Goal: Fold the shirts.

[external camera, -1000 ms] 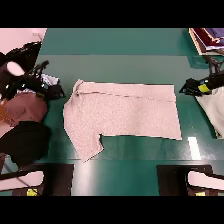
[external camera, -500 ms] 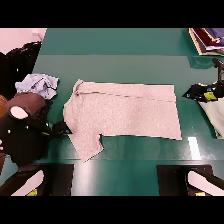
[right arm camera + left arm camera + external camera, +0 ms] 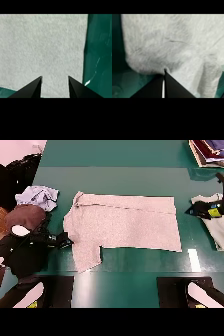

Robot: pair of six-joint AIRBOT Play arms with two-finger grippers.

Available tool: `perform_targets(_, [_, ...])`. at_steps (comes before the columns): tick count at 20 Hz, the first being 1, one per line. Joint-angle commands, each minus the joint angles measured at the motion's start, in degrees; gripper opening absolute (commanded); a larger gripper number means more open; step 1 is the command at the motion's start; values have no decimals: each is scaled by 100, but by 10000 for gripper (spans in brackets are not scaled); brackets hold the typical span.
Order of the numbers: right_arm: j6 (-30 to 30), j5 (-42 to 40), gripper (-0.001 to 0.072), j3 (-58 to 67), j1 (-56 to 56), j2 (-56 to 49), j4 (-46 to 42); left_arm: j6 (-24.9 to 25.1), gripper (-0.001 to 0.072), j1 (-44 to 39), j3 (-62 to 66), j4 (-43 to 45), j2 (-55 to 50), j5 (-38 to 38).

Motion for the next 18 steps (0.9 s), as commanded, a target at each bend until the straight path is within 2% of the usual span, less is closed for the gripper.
perform_targets(1, [-26, 302, 385, -817, -549, 278, -492, 195, 22, 4, 286, -90, 7, -199])
perform_targets(3, [-52, 363, 387, -1569, -1104, 424, -772, 260, 22, 4, 553, -74, 7, -262])
perform_targets(5, [-140, 315, 386, -2267, -1722, 369, -610, 310, 22, 4, 719, -74, 7, -264])
perform_targets(8, [-584, 66, 385, -2949, -2273, 39, 149, 341, 22, 4, 765, -70, 7, -258])
perform_targets(10, [-732, -136, 383, -3154, -2328, -188, 551, 341, 22, 4, 765, -72, 7, -256])
perform_targets(13, [-728, -448, 370, -3128, -2087, -330, 658, 339, 22, 4, 765, -72, 7, -258])
perform_targets(14, [-723, -527, 351, -3075, -1967, -299, 660, 339, 23, 4, 765, -72, 7, -258])
perform_targets(15, [-717, -581, 302, -3018, -1843, -254, 658, 339, 23, 4, 765, -72, 7, -256])
perform_targets(17, [-708, -579, 294, -2924, -1585, -205, 651, 339, 22, 4, 765, -72, 7, -264])
perform_targets(18, [-708, -527, 198, -2914, -1467, -205, 651, 341, 22, 4, 765, -68, 7, -295])
